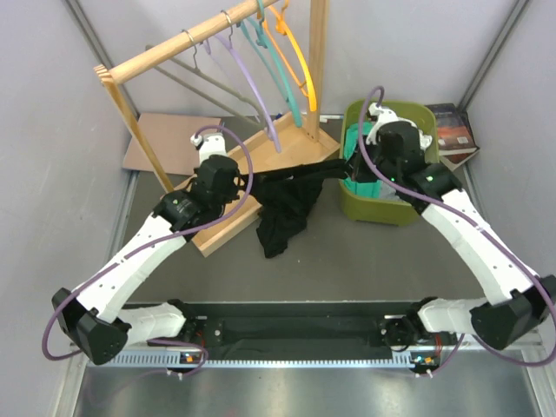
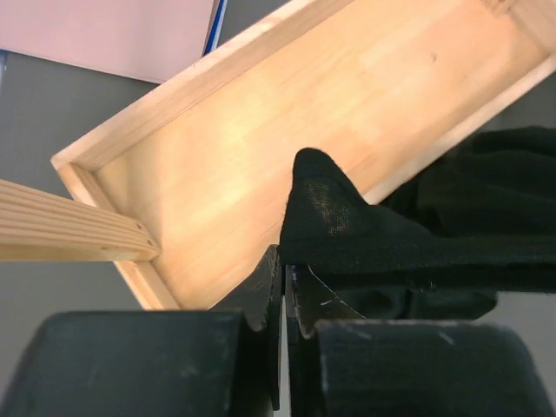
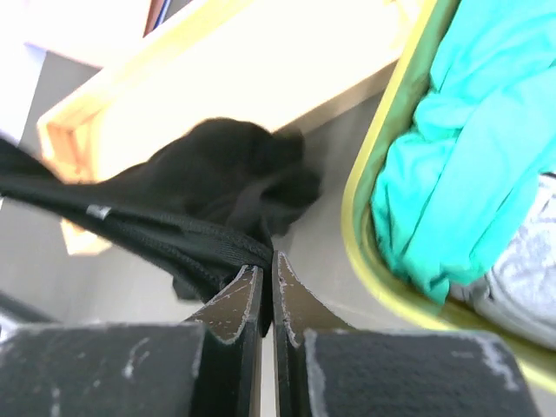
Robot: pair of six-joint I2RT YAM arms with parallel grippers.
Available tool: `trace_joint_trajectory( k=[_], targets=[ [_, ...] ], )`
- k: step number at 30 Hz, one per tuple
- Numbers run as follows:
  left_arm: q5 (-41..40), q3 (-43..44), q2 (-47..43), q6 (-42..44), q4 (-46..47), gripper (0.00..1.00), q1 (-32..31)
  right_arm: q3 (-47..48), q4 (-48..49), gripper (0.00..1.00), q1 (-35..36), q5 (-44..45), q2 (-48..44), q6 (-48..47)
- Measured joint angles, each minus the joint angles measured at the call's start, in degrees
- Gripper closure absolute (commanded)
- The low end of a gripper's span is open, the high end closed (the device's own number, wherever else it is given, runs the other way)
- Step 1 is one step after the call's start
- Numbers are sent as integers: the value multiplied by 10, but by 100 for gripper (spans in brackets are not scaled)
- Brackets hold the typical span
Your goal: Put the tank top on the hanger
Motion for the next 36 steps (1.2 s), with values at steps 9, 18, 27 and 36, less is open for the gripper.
trace_joint_trajectory(
  k=[9,18,27,36],
  targets=[
    [83,-50,41,18,-2,100,-1,-195,-36,90,3,-56,-100,45],
    [193,-98,90,-31,57,1,-1,-265,-52,21,4,-82,-92,70],
    [239,-170,47,-56,92,1,65,-79,-70,9,3,-49,-68,-2],
    [294,-191,2,-40,112,1,88,262,-110,13,-41,-20,0,-92]
  ],
)
